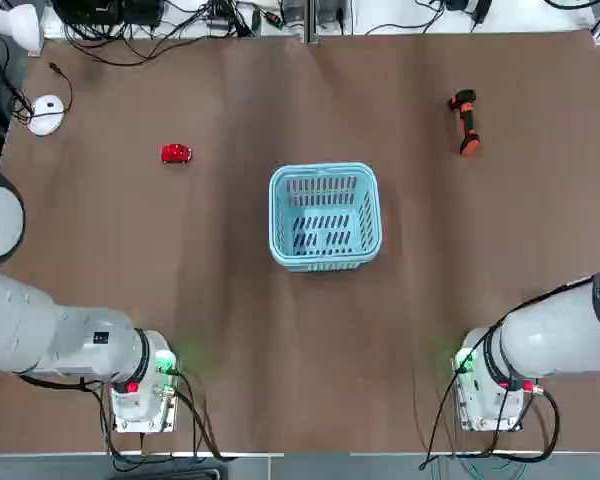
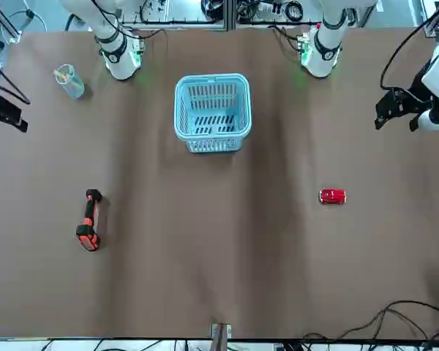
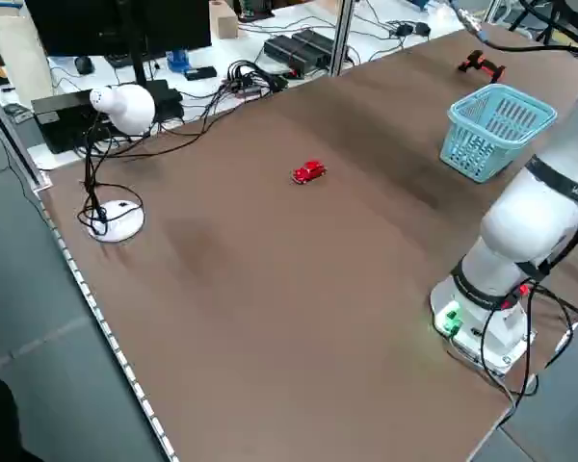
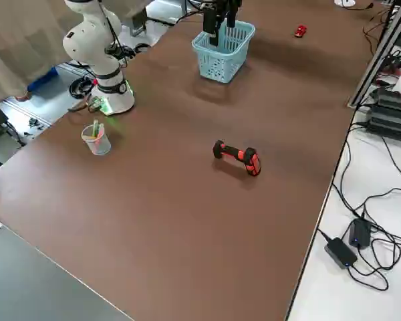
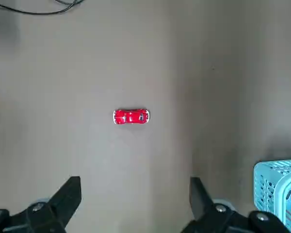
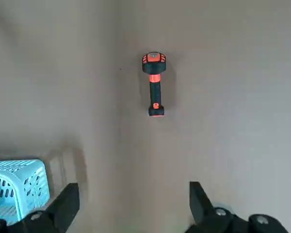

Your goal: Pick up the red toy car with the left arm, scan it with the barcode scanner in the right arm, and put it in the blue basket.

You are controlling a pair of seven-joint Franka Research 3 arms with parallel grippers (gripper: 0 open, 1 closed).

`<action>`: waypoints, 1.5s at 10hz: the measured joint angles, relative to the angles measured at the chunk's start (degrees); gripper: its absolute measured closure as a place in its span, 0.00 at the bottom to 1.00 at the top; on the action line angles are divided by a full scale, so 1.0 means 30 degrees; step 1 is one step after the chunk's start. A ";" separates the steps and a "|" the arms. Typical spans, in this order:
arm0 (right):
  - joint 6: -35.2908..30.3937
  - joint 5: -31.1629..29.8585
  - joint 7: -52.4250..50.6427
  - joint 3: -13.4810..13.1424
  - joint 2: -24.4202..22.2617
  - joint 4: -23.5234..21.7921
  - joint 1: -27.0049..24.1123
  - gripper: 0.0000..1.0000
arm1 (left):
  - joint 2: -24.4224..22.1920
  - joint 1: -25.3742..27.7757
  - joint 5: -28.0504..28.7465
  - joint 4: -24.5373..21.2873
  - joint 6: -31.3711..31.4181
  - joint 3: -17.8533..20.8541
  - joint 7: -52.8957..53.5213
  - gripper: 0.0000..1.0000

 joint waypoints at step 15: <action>0.7881 0.0018 -0.0015 0.0239 0.2381 -0.5782 0.0593 0.00 | -0.0715 0.0903 -0.0001 -0.6855 0.5264 0.1213 -1.3703 0.05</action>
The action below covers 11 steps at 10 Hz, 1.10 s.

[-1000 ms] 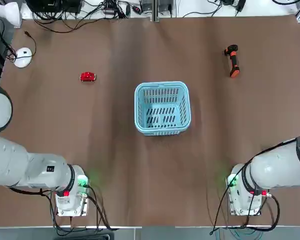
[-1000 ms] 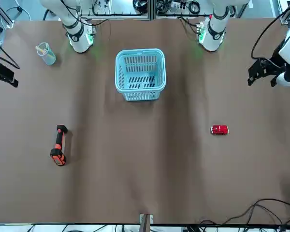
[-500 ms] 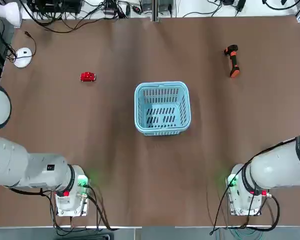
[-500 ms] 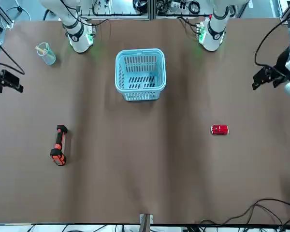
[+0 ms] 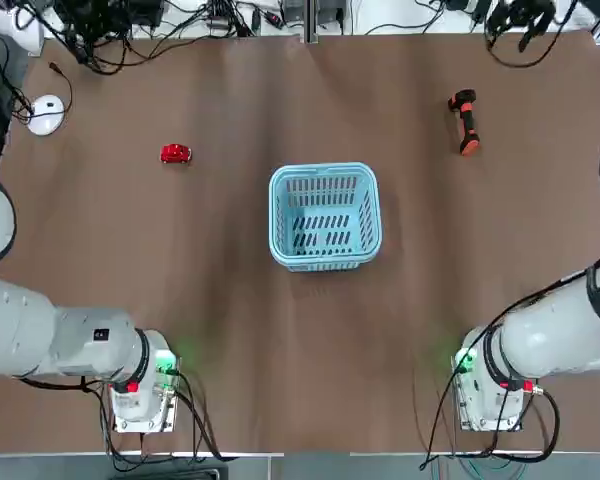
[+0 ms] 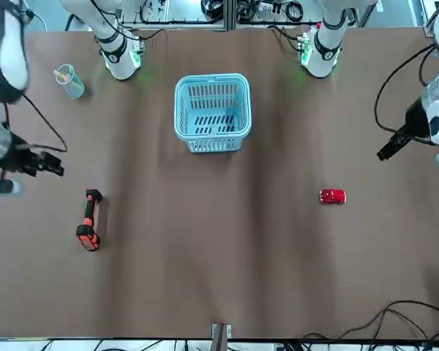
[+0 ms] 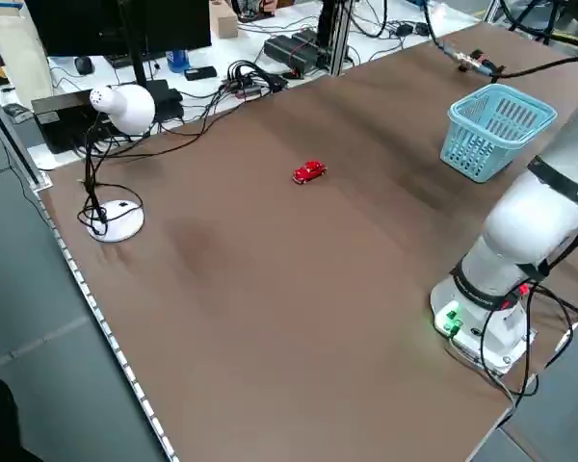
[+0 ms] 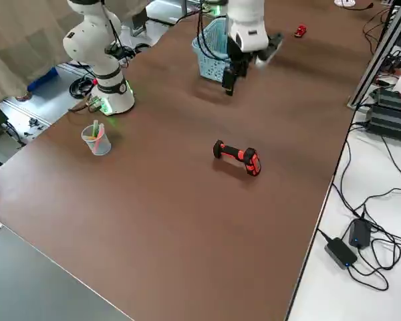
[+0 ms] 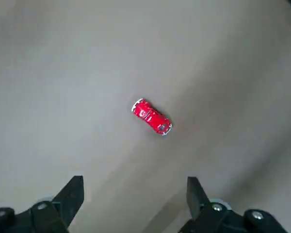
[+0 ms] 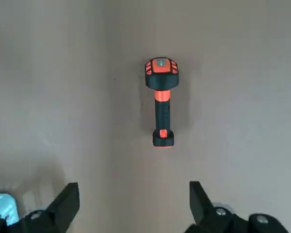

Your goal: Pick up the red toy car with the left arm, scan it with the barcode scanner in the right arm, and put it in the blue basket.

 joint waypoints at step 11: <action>1.2078 -0.0048 -0.4439 -0.0066 0.5192 -0.4589 -0.0693 0.00 | 0.6222 0.0384 -0.1250 -0.4493 0.9088 0.0160 -0.9980 0.00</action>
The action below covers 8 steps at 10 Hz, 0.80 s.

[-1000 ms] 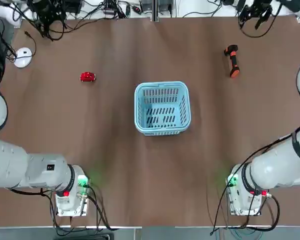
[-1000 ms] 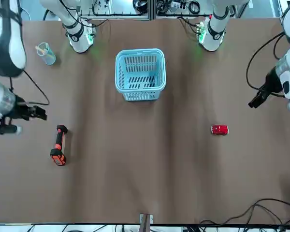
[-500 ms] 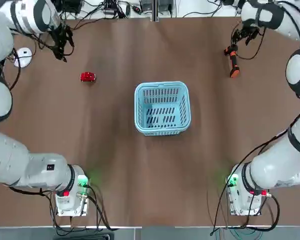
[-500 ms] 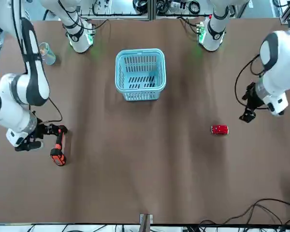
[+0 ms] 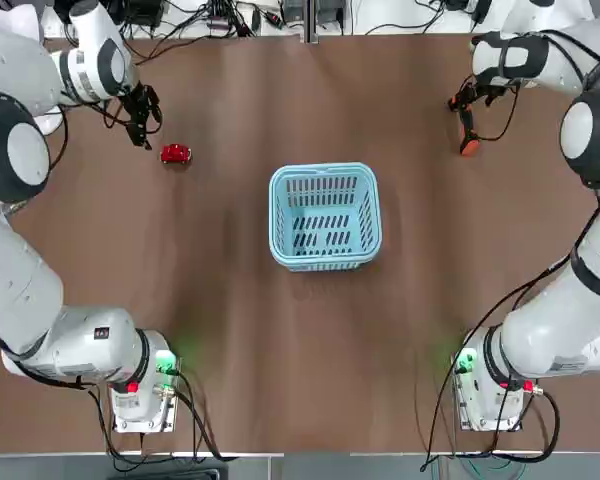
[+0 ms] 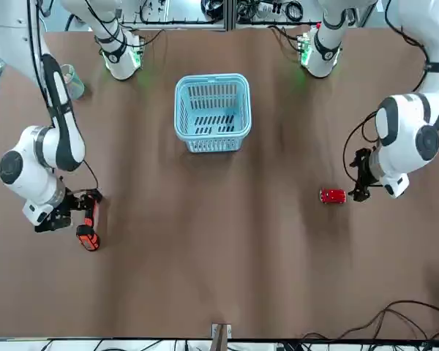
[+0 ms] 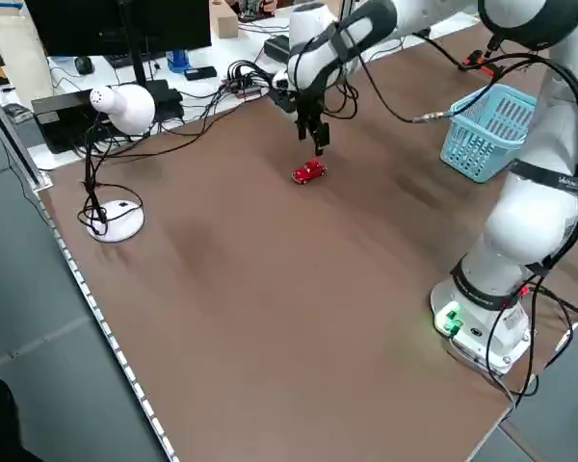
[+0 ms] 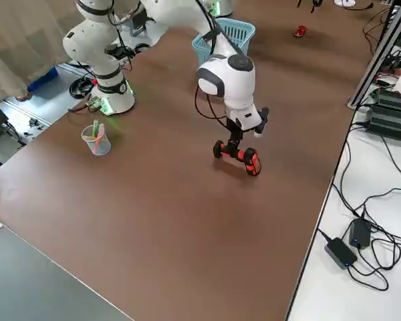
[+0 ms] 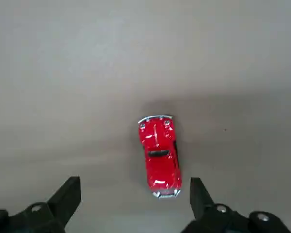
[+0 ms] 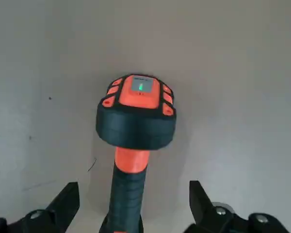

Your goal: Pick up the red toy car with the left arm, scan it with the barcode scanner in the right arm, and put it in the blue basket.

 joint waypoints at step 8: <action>0.1240 0.0016 0.0003 0.0023 0.1053 0.0003 0.0087 0.14 | 0.2841 -0.0101 -0.0033 -0.0771 0.4217 -0.0125 -0.0272 0.00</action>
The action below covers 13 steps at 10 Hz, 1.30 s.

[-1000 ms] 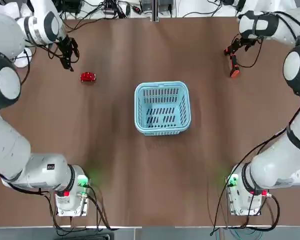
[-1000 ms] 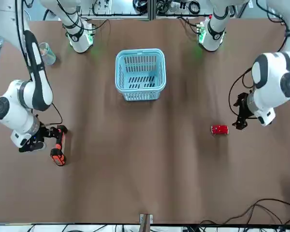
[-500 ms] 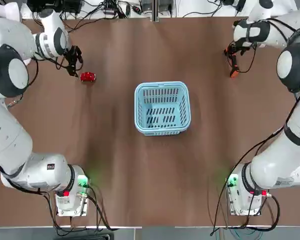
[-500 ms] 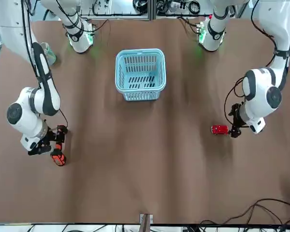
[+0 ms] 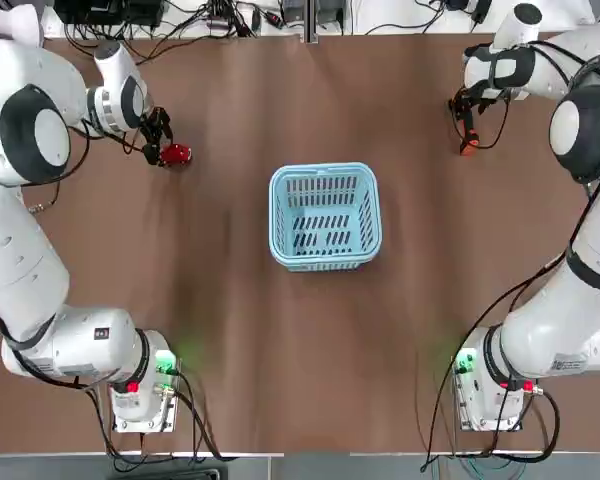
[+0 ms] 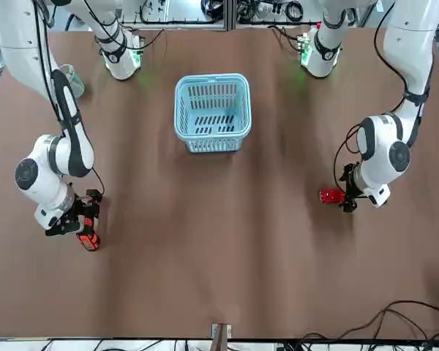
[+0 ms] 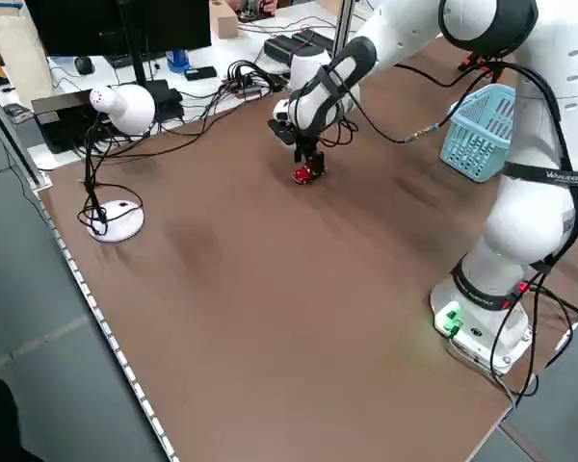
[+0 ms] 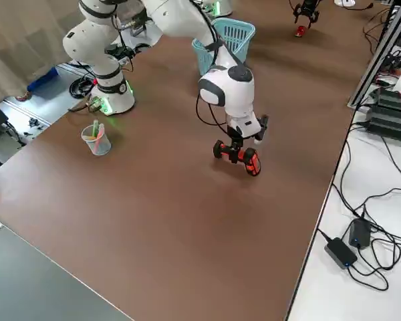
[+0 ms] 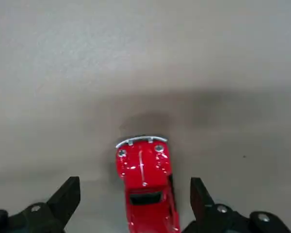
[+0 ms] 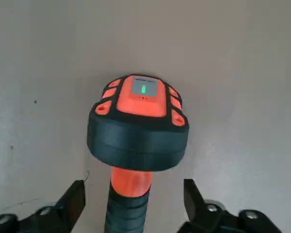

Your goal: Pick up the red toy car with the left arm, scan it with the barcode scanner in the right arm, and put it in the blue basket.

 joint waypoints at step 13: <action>-0.0517 0.0041 0.0070 0.0051 0.0076 0.0136 0.0106 0.63 | 0.0390 -0.0125 -0.0002 -0.0127 0.1370 -0.0165 -0.1221 0.52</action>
